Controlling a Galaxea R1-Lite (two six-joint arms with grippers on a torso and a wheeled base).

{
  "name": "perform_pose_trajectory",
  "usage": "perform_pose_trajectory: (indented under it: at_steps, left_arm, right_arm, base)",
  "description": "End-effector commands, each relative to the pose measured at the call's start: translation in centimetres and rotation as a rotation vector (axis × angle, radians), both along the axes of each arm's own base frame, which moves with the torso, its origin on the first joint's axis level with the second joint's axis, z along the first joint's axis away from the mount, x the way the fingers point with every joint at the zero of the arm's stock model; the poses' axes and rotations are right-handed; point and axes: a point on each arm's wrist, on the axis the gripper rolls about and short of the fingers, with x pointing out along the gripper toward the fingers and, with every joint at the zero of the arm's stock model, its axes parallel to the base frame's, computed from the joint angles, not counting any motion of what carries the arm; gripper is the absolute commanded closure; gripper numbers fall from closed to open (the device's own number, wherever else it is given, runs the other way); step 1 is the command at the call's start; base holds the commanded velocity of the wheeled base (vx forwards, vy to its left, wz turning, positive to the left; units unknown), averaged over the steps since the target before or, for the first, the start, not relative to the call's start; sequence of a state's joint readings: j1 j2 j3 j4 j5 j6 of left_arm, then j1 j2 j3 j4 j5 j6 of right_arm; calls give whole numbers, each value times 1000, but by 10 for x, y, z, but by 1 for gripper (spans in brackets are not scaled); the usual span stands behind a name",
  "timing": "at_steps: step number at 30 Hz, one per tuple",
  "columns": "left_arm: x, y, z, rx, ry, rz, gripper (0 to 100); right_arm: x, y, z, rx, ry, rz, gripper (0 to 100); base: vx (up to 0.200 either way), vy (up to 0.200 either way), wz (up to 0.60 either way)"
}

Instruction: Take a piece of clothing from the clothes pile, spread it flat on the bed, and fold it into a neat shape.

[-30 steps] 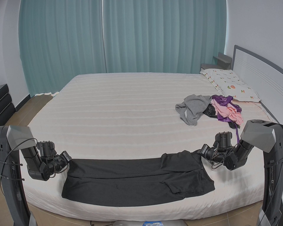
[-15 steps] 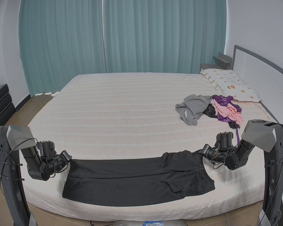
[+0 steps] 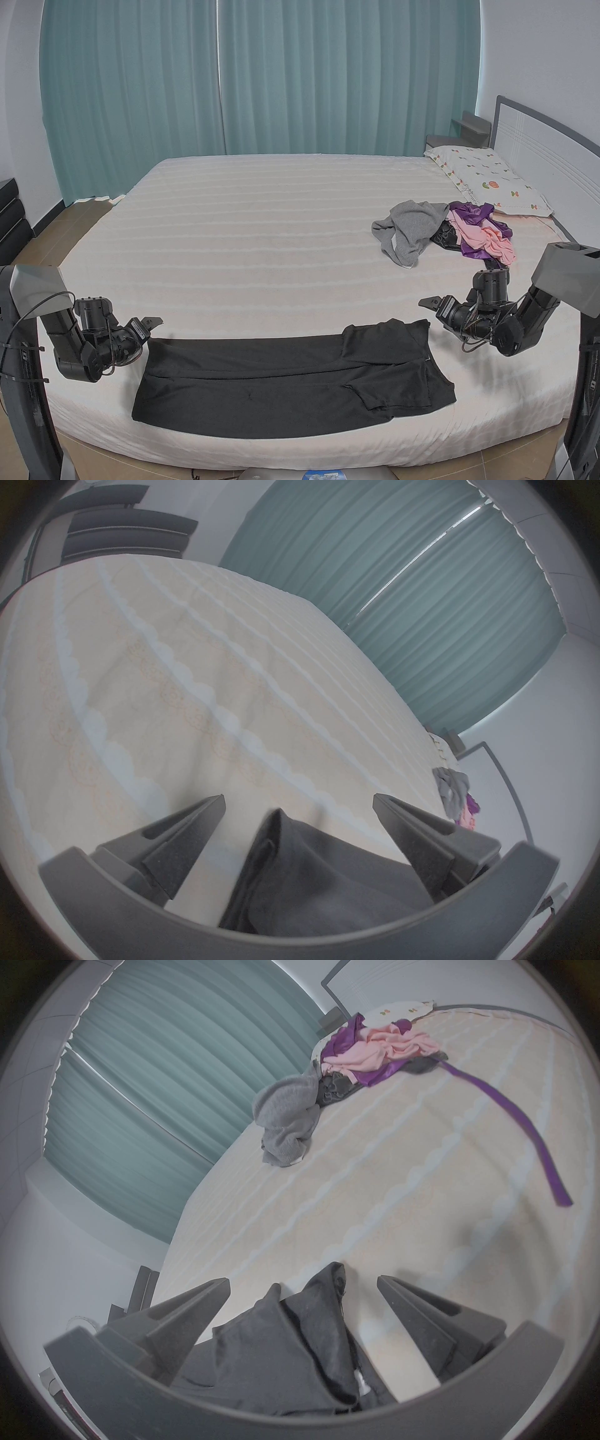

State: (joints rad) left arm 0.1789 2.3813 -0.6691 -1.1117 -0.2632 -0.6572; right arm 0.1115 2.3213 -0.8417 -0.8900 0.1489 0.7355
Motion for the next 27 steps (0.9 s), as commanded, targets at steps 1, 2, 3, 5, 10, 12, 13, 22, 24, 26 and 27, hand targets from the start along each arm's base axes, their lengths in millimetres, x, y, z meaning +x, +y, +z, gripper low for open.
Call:
perform_pose_trajectory:
  at_steps: [1,2,3,5,10,12,13,22,24,26,27]
  left_arm:
    - [-11,-1,21,-32,-27,-67,0]
    - [-13,-1,24,-45,-29,-85,0]
    - [-15,-2,26,-60,-25,-109,0]
    - [-18,-4,26,-66,-5,-149,0]
    - [-25,-6,17,59,24,-253,0]
    - [-29,-8,13,85,48,-284,0]
    - [-30,-10,12,97,60,-295,0]
    - [-44,-16,3,185,145,-386,0]
    - [-49,-19,1,195,155,-409,0]
    - [-52,-22,2,193,162,-417,0]
    - [-52,-22,2,194,161,-418,0]
  right_arm:
    - [-22,-2,27,3,-20,0,0]
    - [-27,-2,28,3,-12,1,0]
    - [-34,-2,28,4,-3,4,0]
    - [-47,0,30,9,18,3,0]
    - [-67,-2,39,83,51,-47,0]
    - [-68,-5,35,101,66,-61,0]
    - [-67,-7,32,105,70,-70,0]
    - [-70,-7,22,107,71,-69,0]
    - [-71,-7,16,106,85,-68,0]
    - [-71,-7,11,102,101,-67,0]
    - [-71,-6,10,102,101,-65,0]
  base:
    - [0,0,0]
    - [0,0,0]
    - [0,0,0]
    - [0,0,0]
    - [0,0,0]
    - [0,0,0]
    - [0,0,0]
    - [0,0,0]
    - [0,0,0]
    - [0,0,0]
    - [0,0,0]
